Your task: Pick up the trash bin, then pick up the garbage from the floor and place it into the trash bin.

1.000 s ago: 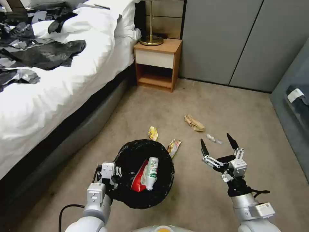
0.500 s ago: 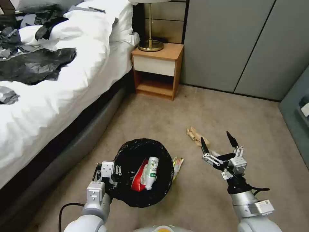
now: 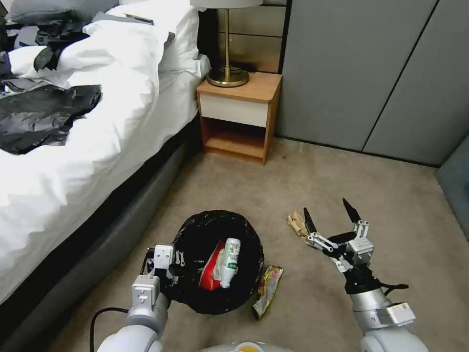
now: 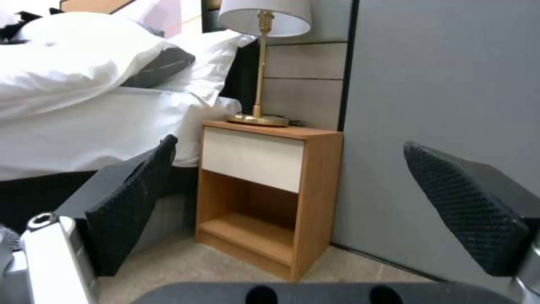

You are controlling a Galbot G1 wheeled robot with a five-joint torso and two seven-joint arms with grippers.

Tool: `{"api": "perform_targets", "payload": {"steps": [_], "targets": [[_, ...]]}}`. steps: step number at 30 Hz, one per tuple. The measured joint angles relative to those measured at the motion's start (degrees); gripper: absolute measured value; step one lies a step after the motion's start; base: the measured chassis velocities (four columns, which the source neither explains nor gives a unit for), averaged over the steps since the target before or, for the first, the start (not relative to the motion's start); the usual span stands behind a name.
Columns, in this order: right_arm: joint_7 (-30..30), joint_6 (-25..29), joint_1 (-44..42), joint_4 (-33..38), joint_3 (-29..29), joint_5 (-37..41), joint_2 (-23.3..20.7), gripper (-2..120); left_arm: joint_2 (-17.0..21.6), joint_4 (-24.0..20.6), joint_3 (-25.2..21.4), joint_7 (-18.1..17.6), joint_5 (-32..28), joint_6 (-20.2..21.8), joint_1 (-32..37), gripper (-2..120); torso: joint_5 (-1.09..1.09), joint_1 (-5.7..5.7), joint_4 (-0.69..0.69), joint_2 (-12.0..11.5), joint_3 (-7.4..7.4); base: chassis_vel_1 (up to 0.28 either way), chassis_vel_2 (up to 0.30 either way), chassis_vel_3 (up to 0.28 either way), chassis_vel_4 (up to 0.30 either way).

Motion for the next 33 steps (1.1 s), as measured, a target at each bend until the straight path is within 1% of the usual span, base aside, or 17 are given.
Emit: {"api": "perform_targets", "payload": {"steps": [9, 10, 12, 13, 17, 18, 20, 21, 22, 23, 24, 25, 28, 29, 32, 33], "targets": [[-0.23, 1.05, 0.43, -0.06, 0.27, -0.16, -0.02, 98, -0.03, 0.0, 0.02, 0.06, 0.04, -0.05, 0.08, 1, 0.0, 0.0, -0.01, 0.0, -0.01, -0.031, 0.023, 0.022, -0.037], [0.41, 0.7, 1.07, -0.13, 0.52, -0.26, -0.13, 98, -0.06, 0.0, 0.02, 0.08, 0.07, -0.08, 0.16, 1, 0.0, 0.0, -0.01, 0.0, -0.01, 0.0, 0.0, 0.0, 0.0], [2.59, -1.79, 3.22, -0.2, 1.12, -0.87, -0.63, 99, -0.16, -0.01, 0.05, 0.1, 0.19, -0.13, 0.28, 1, 0.0, 0.0, 0.0, 0.0, -0.01, 0.0, 0.0, 0.0, 0.0], [2.59, -1.79, 3.22, -0.2, 1.12, -0.87, -0.63, 99, -0.16, -0.01, 0.05, 0.1, 0.19, -0.13, 0.28, 1, 0.0, 0.0, 0.0, 0.0, -0.01, 0.0, 0.0, 0.0, 0.0], [5.09, -8.38, 8.7, 0.01, 1.54, -0.01, -2.73, 100, -0.42, -0.2, 0.06, 0.12, 0.32, -0.27, 0.63, 1, 0.01, 0.0, 0.01, 0.0, 0.0, 0.0, 0.0, 0.0, 0.0], [5.09, -8.38, 8.7, 0.01, 1.54, -0.01, -2.73, 100, -0.42, -0.2, 0.06, 0.12, 0.32, -0.27, 0.63, 1, 0.01, 0.0, 0.01, 0.0, 0.0, 0.0, 0.0, 0.0, 0.0], [6.02, -14.24, 10.84, 0.95, 1.56, 0.89, -3.87, 100, -0.5, -0.24, 0.05, 0.13, 0.46, -0.36, 0.87, 1, 0.01, 0.0, 0.01, 0.0, 0.0, 0.0, 0.0, 0.0, 0.0], [6.05, -19.26, 11.45, 1.88, 1.75, 1.66, -4.53, 100, -0.59, -0.31, 0.03, 0.14, 0.53, -0.4, 0.96, 1, 0.0, 0.0, 0.0, 0.0, 0.0, 0.0, 0.0, 0.0, 0.0], [6.05, -19.26, 11.45, 1.88, 1.75, 1.66, -4.53, 100, -0.59, -0.31, 0.03, 0.14, 0.53, -0.4, 0.96, 1, 0.0, 0.0, 0.0, 0.0, 0.0, 0.0, 0.0, 0.0, 0.0], [6.68, -24.66, 12.32, 2.65, 1.62, 3.05, -5.28, 100, -0.66, -0.37, 0.04, 0.14, 0.57, -0.42, 1.0, 1, -0.02, 0.0, -0.01, 0.0, -0.01, 0.0, 0.0, 0.0, 0.0], [7.23, -28.31, 13.31, 2.66, 1.24, 3.95, -5.7, 100, -0.7, -0.42, 0.04, 0.14, 0.58, -0.45, 1.03, 1, -0.01, 0.0, -0.01, 0.0, 0.0, 0.0, 0.0, 0.0, 0.0], [7.23, -28.31, 13.31, 2.66, 1.24, 3.95, -5.7, 100, -0.7, -0.42, 0.04, 0.14, 0.58, -0.45, 1.03, 1, -0.01, 0.0, -0.01, 0.0, 0.0, 0.0, 0.0, 0.0, 0.0], [8.44, -33.89, 15.87, 0.7, 0.27, 4.93, -6.41, 100, -0.72, -0.43, 0.01, 0.15, 0.65, -0.49, 1.12, 1, 0.0, 0.0, 0.0, 0.0, 0.0, 0.0, 0.0, 0.0, 0.0], [8.44, -33.89, 15.87, 0.7, 0.27, 4.93, -6.41, 100, -0.72, -0.43, 0.01, 0.15, 0.65, -0.49, 1.12, 1, 0.0, 0.0, 0.0, 0.0, 0.0, 0.0, 0.0, 0.0, 0.0], [9.31, -38.29, 18.26, -3.27, -0.81, 5.45, -6.78, 100, -0.69, -0.43, -0.02, 0.15, 0.66, -0.54, 1.14, 1, 0.01, 0.0, 0.0, 0.0, 0.0, 0.0, 0.0, 0.0, 0.0], [9.31, -38.29, 18.26, -3.27, -0.81, 5.45, -6.78, 100, -0.69, -0.43, -0.02, 0.15, 0.66, -0.54, 1.14, 1, 0.01, 0.0, 0.0, 0.0, 0.0, 0.0, 0.0, 0.0, 0.0]]}}
